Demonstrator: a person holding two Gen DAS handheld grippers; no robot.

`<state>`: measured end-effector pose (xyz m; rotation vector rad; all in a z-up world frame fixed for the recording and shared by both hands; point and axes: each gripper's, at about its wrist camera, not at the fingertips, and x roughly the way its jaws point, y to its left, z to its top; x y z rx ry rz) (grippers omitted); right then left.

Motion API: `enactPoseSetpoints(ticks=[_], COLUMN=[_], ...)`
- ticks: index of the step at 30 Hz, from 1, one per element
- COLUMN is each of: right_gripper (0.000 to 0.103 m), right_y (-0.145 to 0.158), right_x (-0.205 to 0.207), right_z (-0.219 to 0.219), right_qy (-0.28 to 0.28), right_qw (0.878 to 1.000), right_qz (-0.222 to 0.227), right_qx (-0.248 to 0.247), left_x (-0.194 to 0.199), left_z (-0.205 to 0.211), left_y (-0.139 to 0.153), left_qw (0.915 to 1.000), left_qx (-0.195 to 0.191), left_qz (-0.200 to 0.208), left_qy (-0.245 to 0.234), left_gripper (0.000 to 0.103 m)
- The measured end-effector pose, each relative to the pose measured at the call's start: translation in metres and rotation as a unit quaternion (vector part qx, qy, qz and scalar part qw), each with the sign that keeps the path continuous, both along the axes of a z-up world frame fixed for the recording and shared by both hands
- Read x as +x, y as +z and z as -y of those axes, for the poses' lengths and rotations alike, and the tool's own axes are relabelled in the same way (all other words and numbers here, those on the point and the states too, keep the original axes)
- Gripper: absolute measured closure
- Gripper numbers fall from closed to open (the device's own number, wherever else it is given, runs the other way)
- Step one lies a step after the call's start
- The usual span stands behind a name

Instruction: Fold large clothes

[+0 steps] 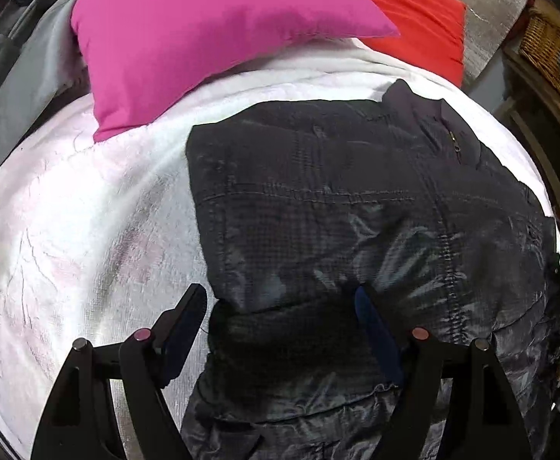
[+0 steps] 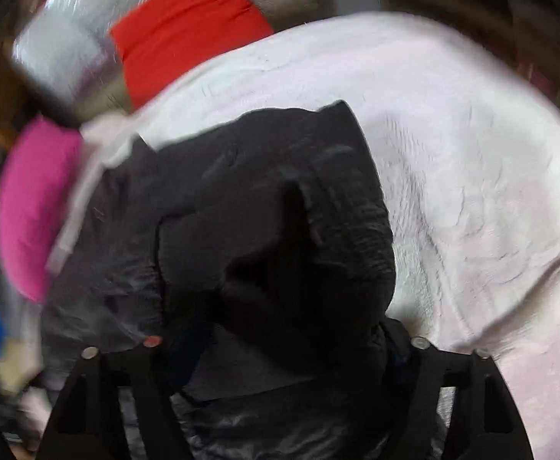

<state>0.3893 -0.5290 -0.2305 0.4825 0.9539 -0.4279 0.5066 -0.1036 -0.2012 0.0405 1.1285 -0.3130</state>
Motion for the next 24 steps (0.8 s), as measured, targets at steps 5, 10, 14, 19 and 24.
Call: enactPoseSetpoints(ticks=[5, 10, 14, 19, 24], right_gripper=[0.073, 0.073, 0.065, 0.031, 0.023], right_y=[0.032, 0.001, 0.012, 0.041, 0.036], right_x=[0.004, 0.023, 0.033, 0.010, 0.014], right_z=[-0.026, -0.042, -0.041, -0.031, -0.028], right_qy=[-0.022, -0.017, -0.047, -0.085, -0.088], right_qw=[0.995, 0.984, 0.989, 0.994, 0.995], right_qz=[-0.012, -0.076, -0.072, -0.014, -0.009], right_qx=[-0.099, -0.161, -0.124, -0.071, -0.045], left_x=[-0.003, -0.017, -0.022, -0.029, -0.031], left_z=[0.004, 0.012, 0.005, -0.012, -0.011], left_y=[0.004, 0.004, 0.003, 0.023, 0.016], left_qw=[0.9998, 0.9969, 0.9962, 0.9950, 0.9955], left_qx=[0.017, 0.064, 0.072, 0.073, 0.074], left_qz=[0.012, 0.039, 0.036, 0.066, 0.054], left_qy=[0.004, -0.023, -0.032, -0.017, -0.024], left_gripper=[0.023, 0.022, 0.022, 0.022, 0.022])
